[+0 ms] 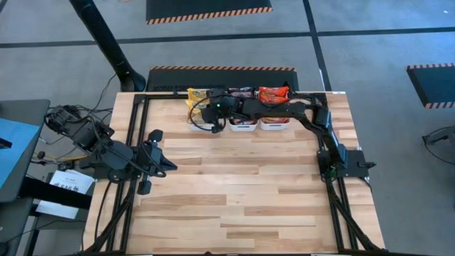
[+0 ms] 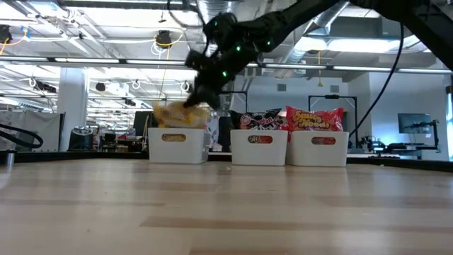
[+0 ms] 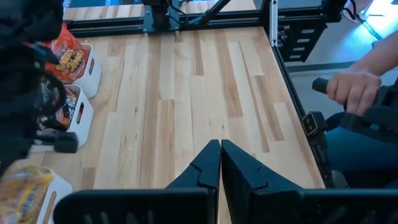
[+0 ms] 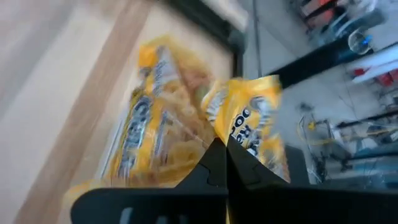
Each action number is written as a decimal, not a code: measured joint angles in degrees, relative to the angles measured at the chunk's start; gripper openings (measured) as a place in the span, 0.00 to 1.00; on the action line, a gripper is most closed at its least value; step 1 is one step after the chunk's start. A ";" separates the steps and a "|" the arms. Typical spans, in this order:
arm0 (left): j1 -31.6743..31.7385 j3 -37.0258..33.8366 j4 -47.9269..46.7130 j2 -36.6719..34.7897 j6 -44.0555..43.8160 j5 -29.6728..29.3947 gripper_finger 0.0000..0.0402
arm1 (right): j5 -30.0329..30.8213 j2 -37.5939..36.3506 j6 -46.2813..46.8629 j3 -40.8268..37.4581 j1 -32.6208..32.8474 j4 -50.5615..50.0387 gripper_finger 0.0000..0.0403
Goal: Sort Maruchan noodles
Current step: Put the yellow noodle pack into the left white bin
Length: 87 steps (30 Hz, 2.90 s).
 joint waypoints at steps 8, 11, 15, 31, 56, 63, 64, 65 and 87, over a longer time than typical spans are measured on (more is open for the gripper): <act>0.00 0.02 -0.15 0.02 -0.11 0.07 0.00 | 5.82 2.68 -1.09 -0.08 -0.32 2.27 0.05; 0.00 0.02 -0.22 0.02 -0.13 0.16 0.00 | 6.20 2.67 -1.09 -0.08 -0.26 2.49 0.06; 0.00 0.02 -0.21 0.02 0.54 0.11 0.00 | 7.20 2.67 -1.09 -0.08 -0.34 3.71 0.08; 0.00 0.02 -0.15 0.02 0.63 0.07 0.00 | 15.03 2.67 -0.68 -0.08 1.97 1.53 0.26; 0.00 0.02 -0.12 0.02 0.38 0.07 0.00 | 26.97 1.27 -3.67 -0.13 7.78 1.23 0.26; 0.00 0.02 -0.15 0.02 0.40 0.07 0.00 | 23.24 1.14 1.13 -0.08 9.92 -1.33 0.25; 0.00 0.02 -0.15 0.02 0.40 0.06 0.00 | 20.90 1.14 2.67 -0.08 9.93 -3.18 0.25; 0.00 0.02 -0.16 0.02 0.40 0.05 0.00 | 18.81 1.44 4.40 -0.08 9.80 -4.95 0.26; 0.04 0.02 -0.17 0.02 0.46 -0.99 0.00 | 7.83 1.82 11.74 -0.10 4.51 -6.14 0.06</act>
